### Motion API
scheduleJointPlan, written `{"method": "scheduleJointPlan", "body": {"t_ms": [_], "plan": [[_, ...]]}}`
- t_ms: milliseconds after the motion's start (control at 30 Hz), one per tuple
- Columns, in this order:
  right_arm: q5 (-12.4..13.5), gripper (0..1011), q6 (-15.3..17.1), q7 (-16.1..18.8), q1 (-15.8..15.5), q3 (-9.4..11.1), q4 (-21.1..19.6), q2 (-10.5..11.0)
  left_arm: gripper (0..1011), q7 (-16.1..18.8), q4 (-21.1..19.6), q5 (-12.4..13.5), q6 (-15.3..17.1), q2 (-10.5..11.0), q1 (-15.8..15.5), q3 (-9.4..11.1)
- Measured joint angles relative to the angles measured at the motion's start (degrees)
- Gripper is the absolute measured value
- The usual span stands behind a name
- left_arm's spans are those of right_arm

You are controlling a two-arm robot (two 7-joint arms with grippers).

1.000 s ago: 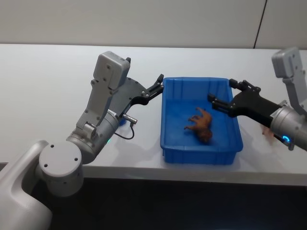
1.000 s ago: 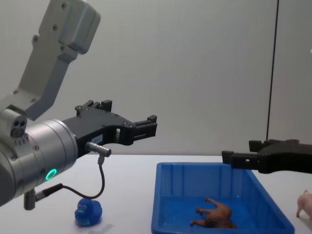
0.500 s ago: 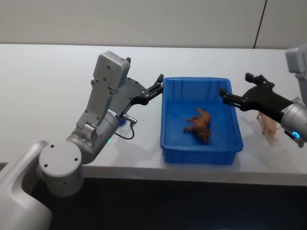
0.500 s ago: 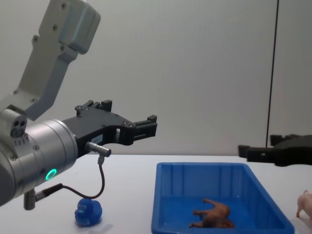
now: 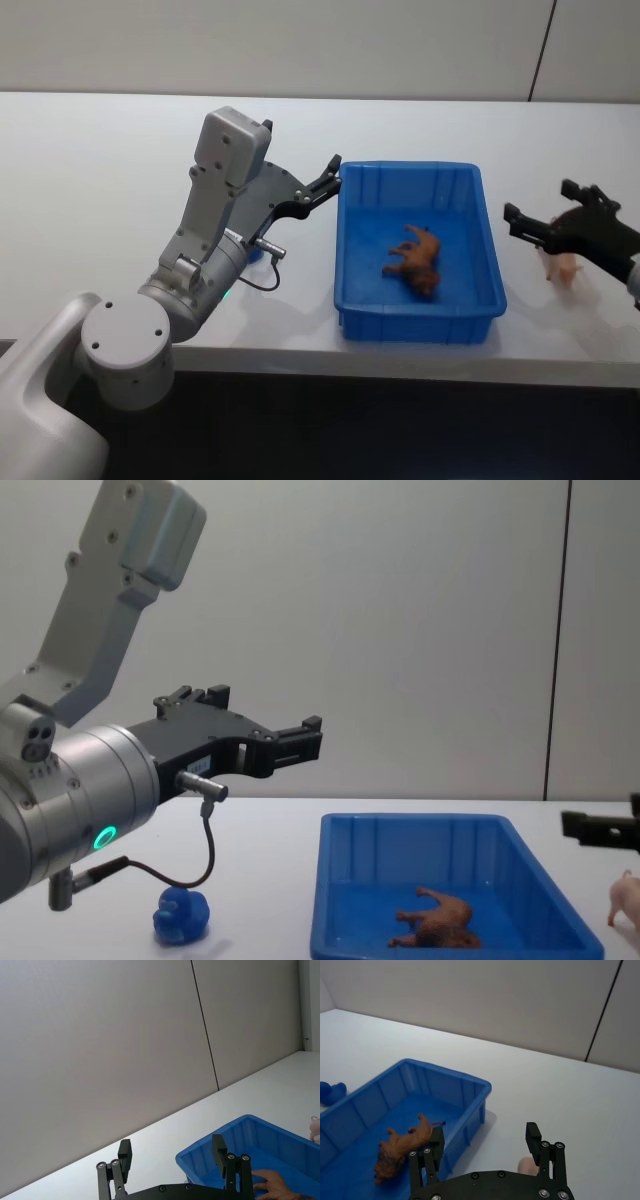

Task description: Pick up the two dolls from the table and place them into the box.

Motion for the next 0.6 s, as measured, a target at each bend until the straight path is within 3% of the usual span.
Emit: {"method": "scheduleJointPlan", "body": {"t_ms": [600], "plan": [[1.15, 1001, 2.13, -4.09, -3.8, 1.04, 0.72, 1.73, 1001, 0.0, 0.0, 0.0, 0.0, 0.0, 0.0, 0.0]]}}
